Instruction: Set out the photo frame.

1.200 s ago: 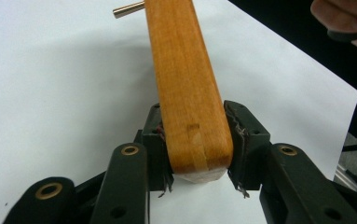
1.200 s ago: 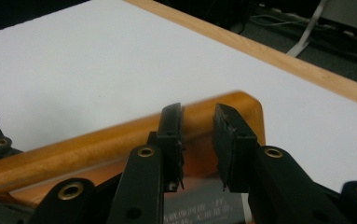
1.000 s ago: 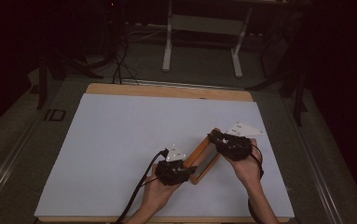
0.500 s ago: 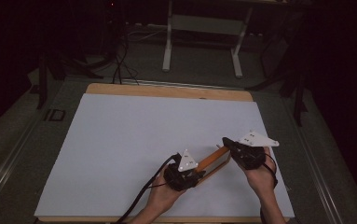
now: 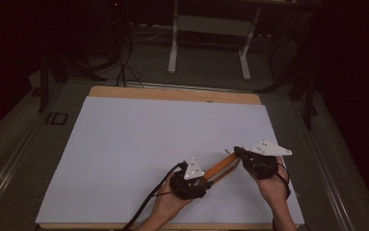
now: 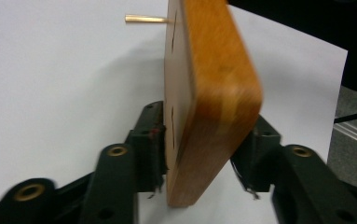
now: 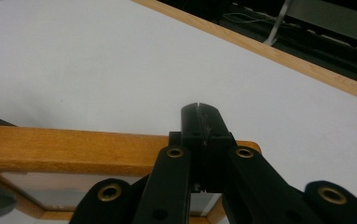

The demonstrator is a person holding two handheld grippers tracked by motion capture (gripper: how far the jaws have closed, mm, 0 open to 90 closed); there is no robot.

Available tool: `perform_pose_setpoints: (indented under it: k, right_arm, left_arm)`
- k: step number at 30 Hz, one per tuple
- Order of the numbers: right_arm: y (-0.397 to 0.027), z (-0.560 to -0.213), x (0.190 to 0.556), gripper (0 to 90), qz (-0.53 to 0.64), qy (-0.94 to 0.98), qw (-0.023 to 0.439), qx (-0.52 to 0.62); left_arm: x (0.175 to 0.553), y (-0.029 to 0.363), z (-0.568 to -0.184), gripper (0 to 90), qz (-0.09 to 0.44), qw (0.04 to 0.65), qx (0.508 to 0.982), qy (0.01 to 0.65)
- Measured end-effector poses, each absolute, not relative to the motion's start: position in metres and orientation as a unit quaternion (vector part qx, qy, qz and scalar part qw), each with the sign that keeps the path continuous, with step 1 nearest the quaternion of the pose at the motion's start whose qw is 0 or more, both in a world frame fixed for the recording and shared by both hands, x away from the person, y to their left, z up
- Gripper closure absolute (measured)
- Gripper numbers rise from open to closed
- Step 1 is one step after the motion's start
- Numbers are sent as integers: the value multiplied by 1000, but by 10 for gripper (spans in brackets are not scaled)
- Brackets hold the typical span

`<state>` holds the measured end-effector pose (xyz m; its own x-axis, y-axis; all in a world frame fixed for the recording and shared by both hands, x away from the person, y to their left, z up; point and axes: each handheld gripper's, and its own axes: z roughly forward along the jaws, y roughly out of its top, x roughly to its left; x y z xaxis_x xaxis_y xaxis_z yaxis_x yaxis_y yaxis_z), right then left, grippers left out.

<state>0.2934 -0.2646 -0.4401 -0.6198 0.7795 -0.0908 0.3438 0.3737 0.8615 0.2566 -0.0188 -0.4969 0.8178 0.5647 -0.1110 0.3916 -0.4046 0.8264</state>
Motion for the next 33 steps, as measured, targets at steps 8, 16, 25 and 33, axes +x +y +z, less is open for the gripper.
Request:
perform_pose_setpoints:
  k: [8, 16, 25, 33]
  right_arm:
    - [-266, -441, 293, 900, 439, 786, 249, 358]
    - [-267, -442, 295, 900, 444, 784, 243, 360]
    - [-267, -442, 296, 900, 444, 784, 243, 359]
    - [-267, -442, 298, 900, 443, 784, 247, 359]
  left_arm:
    - [259, -21, -512, 529, 86, 450, 840, 292]
    - [259, -25, -524, 606, 88, 459, 835, 290]
    - [259, -28, -524, 662, 109, 454, 835, 290]
    - [262, -29, -519, 686, 122, 435, 849, 273]
